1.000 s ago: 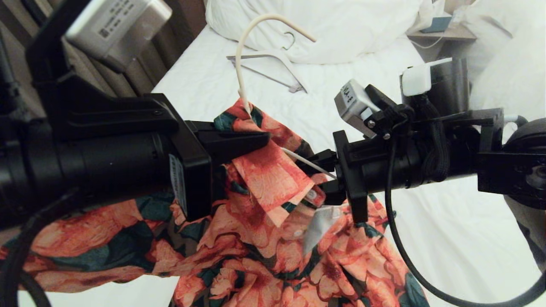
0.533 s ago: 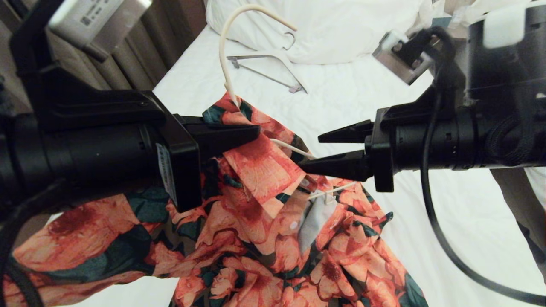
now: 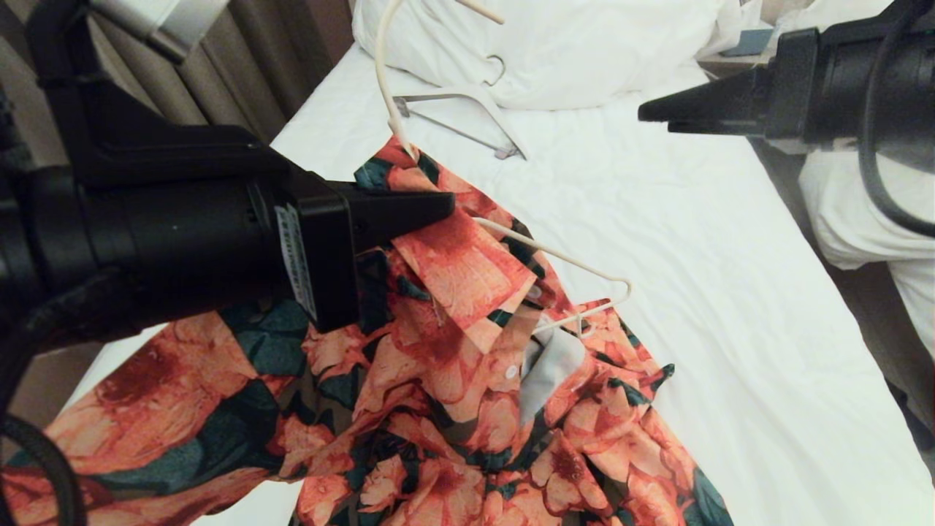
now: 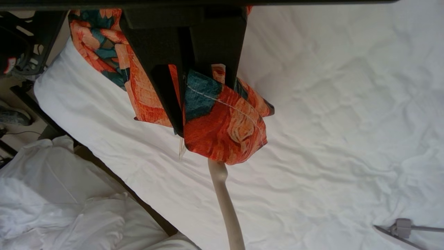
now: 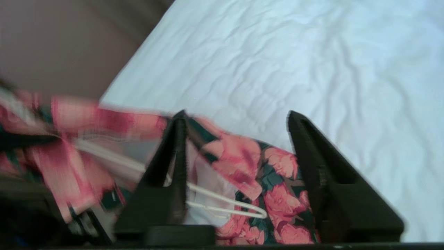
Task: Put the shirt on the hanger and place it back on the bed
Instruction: Hook the other side of the shirt onto the hanger
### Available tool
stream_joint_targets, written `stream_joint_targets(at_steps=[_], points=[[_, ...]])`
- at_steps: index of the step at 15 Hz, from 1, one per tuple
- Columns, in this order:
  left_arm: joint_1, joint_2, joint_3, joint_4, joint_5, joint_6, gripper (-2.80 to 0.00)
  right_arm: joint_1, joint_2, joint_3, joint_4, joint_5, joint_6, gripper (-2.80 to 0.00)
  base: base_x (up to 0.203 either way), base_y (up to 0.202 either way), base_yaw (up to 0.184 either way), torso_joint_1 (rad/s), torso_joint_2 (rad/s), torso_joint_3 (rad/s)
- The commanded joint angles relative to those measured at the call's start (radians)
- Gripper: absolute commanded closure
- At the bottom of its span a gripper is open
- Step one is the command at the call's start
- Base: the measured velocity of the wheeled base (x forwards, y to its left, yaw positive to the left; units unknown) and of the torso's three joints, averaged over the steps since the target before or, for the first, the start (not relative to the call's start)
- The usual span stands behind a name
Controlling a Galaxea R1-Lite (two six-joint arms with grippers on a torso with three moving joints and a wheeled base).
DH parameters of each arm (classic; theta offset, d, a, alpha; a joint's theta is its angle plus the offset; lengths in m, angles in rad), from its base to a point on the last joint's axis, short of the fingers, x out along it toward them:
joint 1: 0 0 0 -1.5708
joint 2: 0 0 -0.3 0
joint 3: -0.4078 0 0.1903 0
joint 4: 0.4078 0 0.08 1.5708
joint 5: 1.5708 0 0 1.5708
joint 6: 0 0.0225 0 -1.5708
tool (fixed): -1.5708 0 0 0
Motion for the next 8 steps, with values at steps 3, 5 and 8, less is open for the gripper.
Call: stream_joint_targets(at_steps=[3, 5, 8], points=[[0.001, -0.005, -0.008, -0.013, 0.002, -0.032, 0.0, -0.035, 0.154, -0.304, 0.403, -0.096, 0.139, 0.0, 0.0, 0.0, 0.0, 0.0, 0.0, 0.0], [0.001, -0.009, 0.002, -0.011, 0.003, -0.04, 0.0, -0.01, 0.204, -0.31, 0.543, -0.241, 0.169, 0.0, 0.0, 0.0, 0.0, 0.0, 0.0, 0.0], [0.005, -0.011, 0.0, -0.013, 0.016, -0.094, 0.0, 0.015, 0.224, -0.307, 0.711, -0.323, 0.173, 0.0, 0.0, 0.0, 0.0, 0.0, 0.0, 0.0]])
